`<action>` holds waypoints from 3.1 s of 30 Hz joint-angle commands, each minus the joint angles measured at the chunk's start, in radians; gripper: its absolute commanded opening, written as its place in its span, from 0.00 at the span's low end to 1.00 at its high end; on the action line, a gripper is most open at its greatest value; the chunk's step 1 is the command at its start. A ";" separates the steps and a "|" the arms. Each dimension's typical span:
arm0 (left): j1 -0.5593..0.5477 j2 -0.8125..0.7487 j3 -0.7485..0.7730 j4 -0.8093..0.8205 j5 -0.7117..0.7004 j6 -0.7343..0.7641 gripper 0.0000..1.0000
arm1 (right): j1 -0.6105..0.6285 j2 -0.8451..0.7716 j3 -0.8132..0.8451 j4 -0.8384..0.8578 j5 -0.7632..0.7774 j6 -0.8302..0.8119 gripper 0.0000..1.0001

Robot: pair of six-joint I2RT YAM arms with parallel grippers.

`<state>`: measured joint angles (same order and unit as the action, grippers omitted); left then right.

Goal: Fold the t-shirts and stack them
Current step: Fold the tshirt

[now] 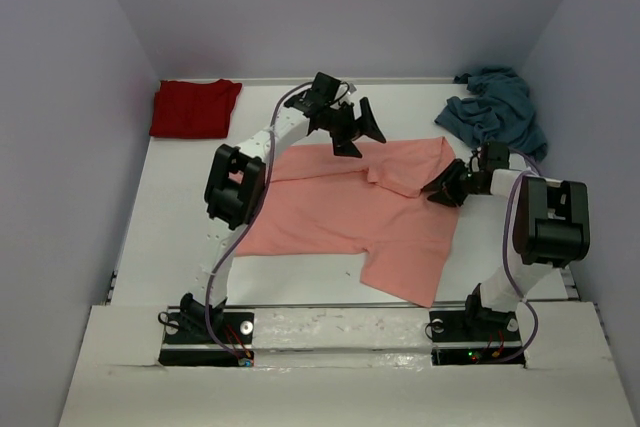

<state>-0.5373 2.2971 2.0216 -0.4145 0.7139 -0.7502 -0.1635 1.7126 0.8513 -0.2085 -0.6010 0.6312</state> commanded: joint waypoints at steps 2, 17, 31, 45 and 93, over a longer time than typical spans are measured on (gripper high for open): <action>0.040 -0.070 -0.012 -0.052 0.006 0.066 0.99 | 0.033 0.024 -0.003 0.127 -0.019 0.062 0.44; 0.112 -0.019 -0.084 -0.092 -0.080 0.206 0.99 | 0.073 -0.004 0.037 0.132 -0.003 0.128 0.45; 0.114 0.038 -0.170 -0.052 -0.090 0.238 0.99 | 0.073 -0.080 0.075 0.052 0.032 0.113 0.45; 0.115 0.074 -0.103 -0.084 -0.070 0.238 0.99 | 0.082 0.021 0.138 0.073 0.032 0.114 0.45; 0.155 0.085 -0.077 -0.104 -0.064 0.242 0.99 | 0.091 -0.064 0.055 -0.023 0.116 0.078 0.45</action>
<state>-0.3969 2.3741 1.9350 -0.4980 0.6731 -0.5381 -0.0895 1.6413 0.9077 -0.2821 -0.4789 0.6998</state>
